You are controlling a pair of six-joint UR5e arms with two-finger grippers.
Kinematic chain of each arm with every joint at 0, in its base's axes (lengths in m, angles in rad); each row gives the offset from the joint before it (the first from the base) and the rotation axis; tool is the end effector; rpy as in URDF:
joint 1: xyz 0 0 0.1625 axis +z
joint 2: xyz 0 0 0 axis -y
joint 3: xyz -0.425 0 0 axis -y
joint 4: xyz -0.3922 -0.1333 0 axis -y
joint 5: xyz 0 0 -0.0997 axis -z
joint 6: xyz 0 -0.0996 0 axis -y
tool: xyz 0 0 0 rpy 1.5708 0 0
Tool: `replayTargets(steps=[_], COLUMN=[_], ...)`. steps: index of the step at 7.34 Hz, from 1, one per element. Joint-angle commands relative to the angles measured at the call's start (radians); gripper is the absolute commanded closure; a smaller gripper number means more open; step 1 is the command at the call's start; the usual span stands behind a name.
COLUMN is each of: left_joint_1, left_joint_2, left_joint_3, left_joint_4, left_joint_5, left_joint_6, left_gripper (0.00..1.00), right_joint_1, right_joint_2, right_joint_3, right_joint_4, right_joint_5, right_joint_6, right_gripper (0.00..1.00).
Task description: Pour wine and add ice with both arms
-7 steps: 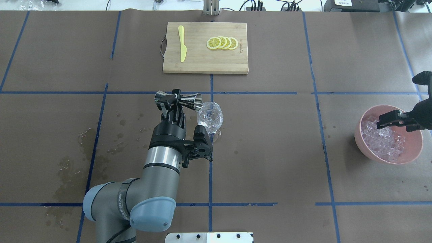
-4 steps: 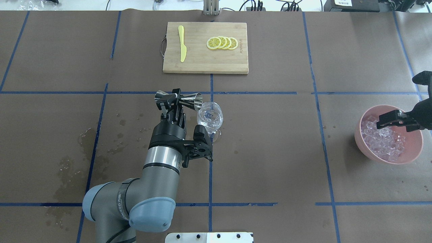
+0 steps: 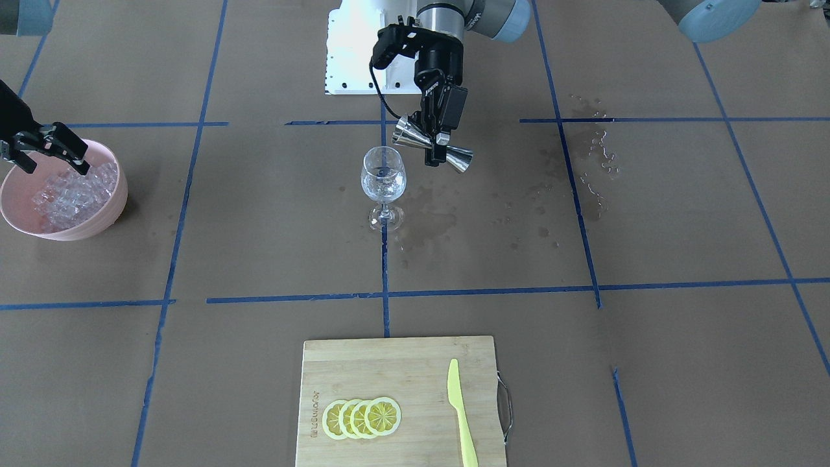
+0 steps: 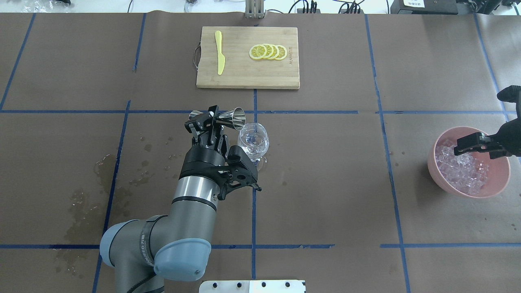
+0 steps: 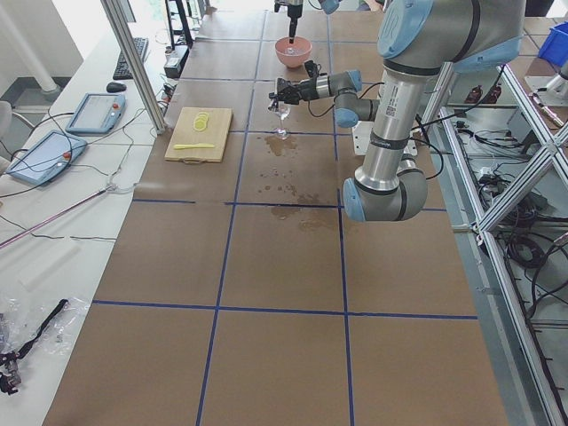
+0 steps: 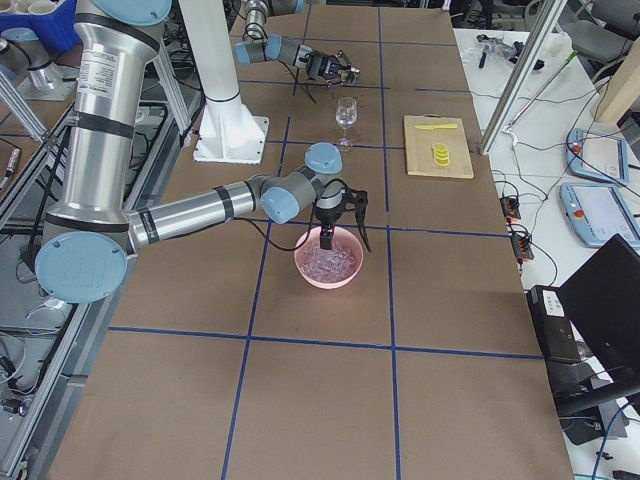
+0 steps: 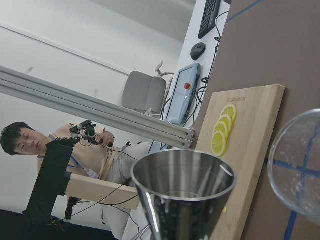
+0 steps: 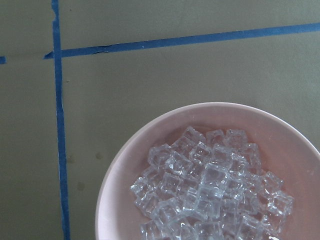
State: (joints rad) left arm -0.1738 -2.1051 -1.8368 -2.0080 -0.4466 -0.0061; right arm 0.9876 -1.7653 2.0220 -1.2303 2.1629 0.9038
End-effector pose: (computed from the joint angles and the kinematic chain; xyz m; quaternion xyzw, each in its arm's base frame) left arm 0.5158 -0.3171 0.1667 0.6551 -0.0149 0.2043 0.7273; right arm -0.1698 -0.3985 0.4922 0.0184 -0.3957 0.0612 0.9161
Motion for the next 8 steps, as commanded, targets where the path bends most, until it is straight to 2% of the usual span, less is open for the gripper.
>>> replayTargets(steps=[1,3,5,6,8], left_joint_1=[-0.004,-0.01,-0.016,-0.018,-0.018], left_joint_2=[0.01,0.084,0.187,0.227,0.304], left_joint_3=[-0.008,-0.045,-0.12,-0.134,-0.134], left_joint_4=[-0.008,-0.105,-0.124,-0.145,-0.265], left_joint_5=[-0.001,-0.001,-0.003,-0.003,-0.003], left_joint_6=[-0.115,-0.117,-0.115,-0.115,-0.115], left_gripper=[1.0,1.0,1.0,1.0,1.0], right_joint_1=[0.0,-0.001,-0.036,-0.038,-0.038], right_joint_2=[0.016,0.024,0.023,0.023,0.023], right_joint_3=[-0.002,-0.019,-0.051,-0.054,-0.08], right_joint_4=[0.0,0.0,0.0,0.0,0.0], right_joint_5=[0.0,-0.005,-0.101,-0.103,-0.101], right_joint_6=[0.001,-0.002,-0.019,-0.026,-0.045], right_gripper=[0.0,0.0,0.0,0.0,0.0])
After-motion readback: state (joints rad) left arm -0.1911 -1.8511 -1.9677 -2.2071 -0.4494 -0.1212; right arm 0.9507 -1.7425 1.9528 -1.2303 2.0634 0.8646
